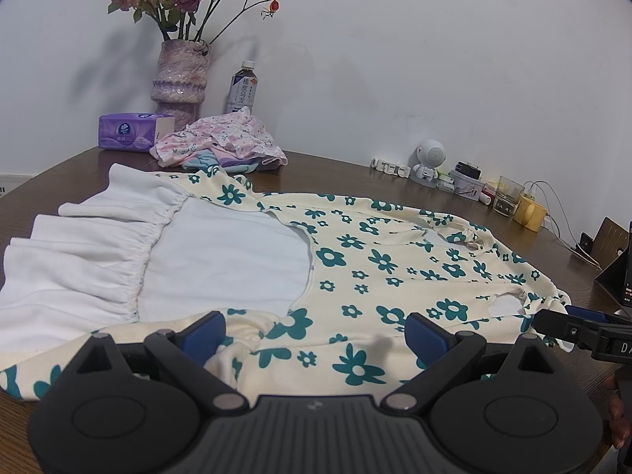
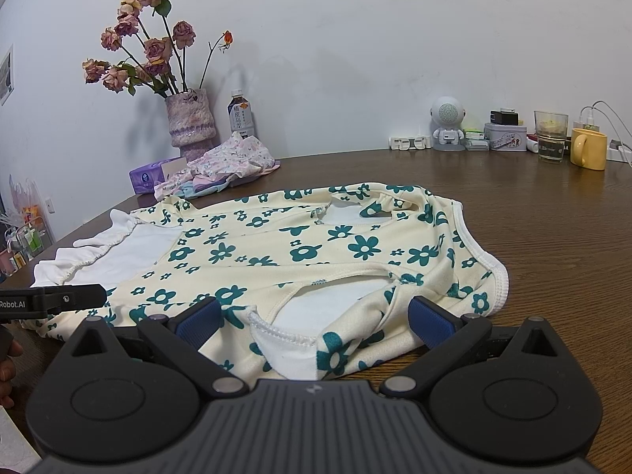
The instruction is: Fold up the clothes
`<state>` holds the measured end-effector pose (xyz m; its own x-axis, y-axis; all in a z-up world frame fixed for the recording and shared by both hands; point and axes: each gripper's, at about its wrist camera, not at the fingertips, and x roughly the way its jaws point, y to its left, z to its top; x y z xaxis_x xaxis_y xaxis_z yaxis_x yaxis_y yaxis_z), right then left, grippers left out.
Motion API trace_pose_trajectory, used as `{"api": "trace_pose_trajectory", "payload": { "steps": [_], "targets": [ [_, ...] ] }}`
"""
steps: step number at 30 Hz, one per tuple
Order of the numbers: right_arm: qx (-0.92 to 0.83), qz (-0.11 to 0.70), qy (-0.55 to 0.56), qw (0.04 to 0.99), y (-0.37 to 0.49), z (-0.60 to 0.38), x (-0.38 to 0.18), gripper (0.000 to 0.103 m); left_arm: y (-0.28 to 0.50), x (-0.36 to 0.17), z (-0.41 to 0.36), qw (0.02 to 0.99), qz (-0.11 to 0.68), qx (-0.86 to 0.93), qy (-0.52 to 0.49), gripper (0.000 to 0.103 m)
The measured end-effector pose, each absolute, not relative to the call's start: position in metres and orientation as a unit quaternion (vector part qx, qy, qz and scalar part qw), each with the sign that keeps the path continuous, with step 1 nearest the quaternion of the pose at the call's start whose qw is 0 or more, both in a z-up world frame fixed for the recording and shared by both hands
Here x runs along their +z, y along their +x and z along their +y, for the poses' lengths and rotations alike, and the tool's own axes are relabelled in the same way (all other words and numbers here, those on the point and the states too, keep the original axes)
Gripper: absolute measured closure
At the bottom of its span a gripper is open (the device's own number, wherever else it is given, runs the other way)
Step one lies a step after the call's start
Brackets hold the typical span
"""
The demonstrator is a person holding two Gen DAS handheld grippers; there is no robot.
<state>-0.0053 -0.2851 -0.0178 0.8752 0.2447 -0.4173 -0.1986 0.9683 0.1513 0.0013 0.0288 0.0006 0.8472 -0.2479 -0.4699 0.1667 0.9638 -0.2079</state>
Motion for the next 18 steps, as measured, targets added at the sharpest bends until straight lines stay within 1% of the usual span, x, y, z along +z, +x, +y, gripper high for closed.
{"api": "trace_pose_trajectory", "payload": {
  "steps": [13, 18],
  "targets": [
    [0.115, 0.221, 0.052, 0.967, -0.0054, -0.2850, -0.0177, 0.000, 0.0005, 0.0007, 0.0282, 0.958, 0.254, -0.108, -0.079, 0.006],
    [0.112, 0.233, 0.062, 0.964, -0.0046, -0.2911, -0.0149, 0.000, -0.0047, 0.0042, 0.0286, 0.961, 0.247, -0.104, -0.071, 0.006]
  ]
}}
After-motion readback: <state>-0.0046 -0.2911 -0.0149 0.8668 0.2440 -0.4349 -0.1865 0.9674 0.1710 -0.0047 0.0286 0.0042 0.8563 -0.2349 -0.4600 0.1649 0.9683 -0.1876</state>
